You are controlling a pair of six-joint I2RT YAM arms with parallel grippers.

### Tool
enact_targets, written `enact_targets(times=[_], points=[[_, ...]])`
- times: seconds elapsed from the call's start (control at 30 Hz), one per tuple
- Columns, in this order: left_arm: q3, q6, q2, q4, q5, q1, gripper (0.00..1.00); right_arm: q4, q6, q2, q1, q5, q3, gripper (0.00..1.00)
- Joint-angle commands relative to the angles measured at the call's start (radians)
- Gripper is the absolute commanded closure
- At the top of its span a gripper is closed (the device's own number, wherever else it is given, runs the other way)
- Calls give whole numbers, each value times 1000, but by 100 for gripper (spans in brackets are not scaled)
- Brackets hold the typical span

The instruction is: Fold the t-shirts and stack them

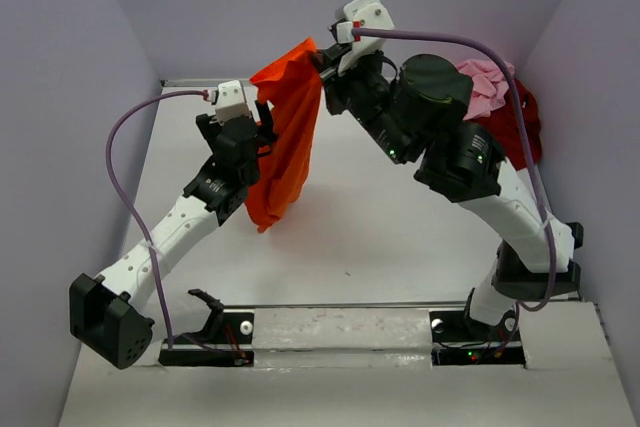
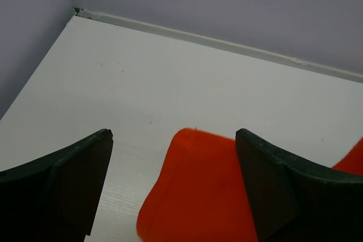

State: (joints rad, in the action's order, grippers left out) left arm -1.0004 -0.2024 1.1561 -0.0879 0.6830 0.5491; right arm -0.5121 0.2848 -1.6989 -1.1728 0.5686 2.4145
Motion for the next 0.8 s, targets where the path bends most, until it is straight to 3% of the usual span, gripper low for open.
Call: enact_targets(times=[0.0, 0.17, 0.4, 0.57, 0.67, 0.77], points=[[5, 8, -36, -61, 33, 8, 1, 135, 89, 189, 4, 134, -95, 100], [5, 20, -30, -59, 43, 17, 1, 181, 157, 317, 4, 249, -161, 100], [-38, 3, 42, -1, 64, 25, 1, 289, 308, 367, 4, 378, -261, 100], [-8, 20, -25, -38, 87, 25, 1, 349, 367, 289, 4, 403, -322, 100], [-7, 32, -36, -41, 113, 25, 1, 346, 318, 213, 4, 350, -334, 100], [-15, 40, -26, -36, 141, 25, 1, 229, 214, 49, 4, 266, -241, 100]])
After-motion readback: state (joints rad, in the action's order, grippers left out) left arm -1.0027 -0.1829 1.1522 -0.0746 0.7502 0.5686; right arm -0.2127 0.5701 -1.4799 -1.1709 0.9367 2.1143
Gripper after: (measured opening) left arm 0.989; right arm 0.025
